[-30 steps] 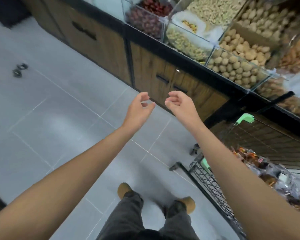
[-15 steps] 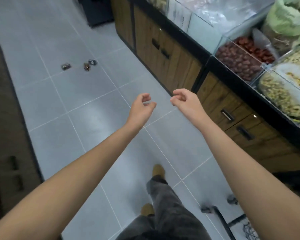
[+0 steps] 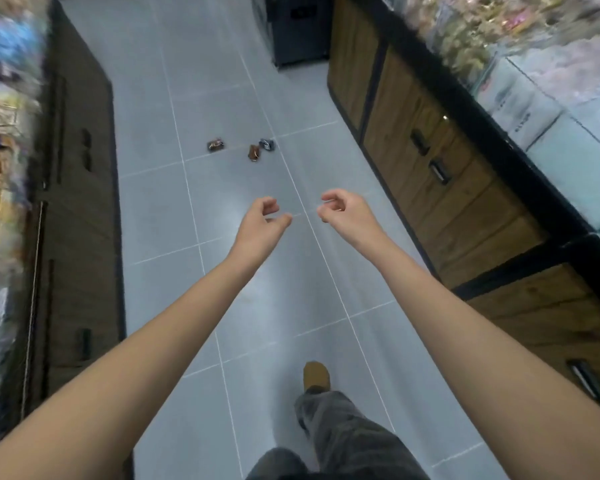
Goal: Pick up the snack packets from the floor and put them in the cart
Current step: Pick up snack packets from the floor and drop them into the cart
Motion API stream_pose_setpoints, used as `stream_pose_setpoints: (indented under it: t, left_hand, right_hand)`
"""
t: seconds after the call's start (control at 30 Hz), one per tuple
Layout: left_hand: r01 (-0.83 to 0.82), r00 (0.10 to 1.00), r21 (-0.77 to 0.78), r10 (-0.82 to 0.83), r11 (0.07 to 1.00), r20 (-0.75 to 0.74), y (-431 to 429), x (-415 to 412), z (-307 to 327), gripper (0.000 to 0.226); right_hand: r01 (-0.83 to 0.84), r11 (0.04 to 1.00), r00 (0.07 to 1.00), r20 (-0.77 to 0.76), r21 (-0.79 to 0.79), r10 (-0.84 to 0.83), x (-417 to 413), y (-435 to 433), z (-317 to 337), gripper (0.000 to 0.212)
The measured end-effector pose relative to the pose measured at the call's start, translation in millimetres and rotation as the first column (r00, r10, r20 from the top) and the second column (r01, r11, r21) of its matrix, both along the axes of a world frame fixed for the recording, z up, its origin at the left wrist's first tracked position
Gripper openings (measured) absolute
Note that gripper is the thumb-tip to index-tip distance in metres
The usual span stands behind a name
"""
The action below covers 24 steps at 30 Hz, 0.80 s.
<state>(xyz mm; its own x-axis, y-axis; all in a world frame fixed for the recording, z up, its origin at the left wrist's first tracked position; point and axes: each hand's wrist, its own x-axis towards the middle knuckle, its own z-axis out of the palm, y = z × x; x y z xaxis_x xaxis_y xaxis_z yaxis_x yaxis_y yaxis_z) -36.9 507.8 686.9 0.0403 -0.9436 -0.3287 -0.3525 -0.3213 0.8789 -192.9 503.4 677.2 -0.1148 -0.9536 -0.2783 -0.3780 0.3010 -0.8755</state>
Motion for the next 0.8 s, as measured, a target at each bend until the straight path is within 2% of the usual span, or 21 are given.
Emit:
stream_pose_setpoints:
  t: [0.37,0.8]
  left_hand:
    - [-0.274,0.960,0.025,0.275,0.961,-0.045,-163,124,1,0.044]
    - [-0.229,0.973,0.076,0.231,0.970,-0.020,-423,270,-32,0.046]
  right_hand:
    - [-0.310,0.951,0.951,0.020,0.019,0.309,140,-209,-15,0.017]
    - [-0.298,0.950,0.954,0.002,0.090,0.299,285,-462,-44,0.019]
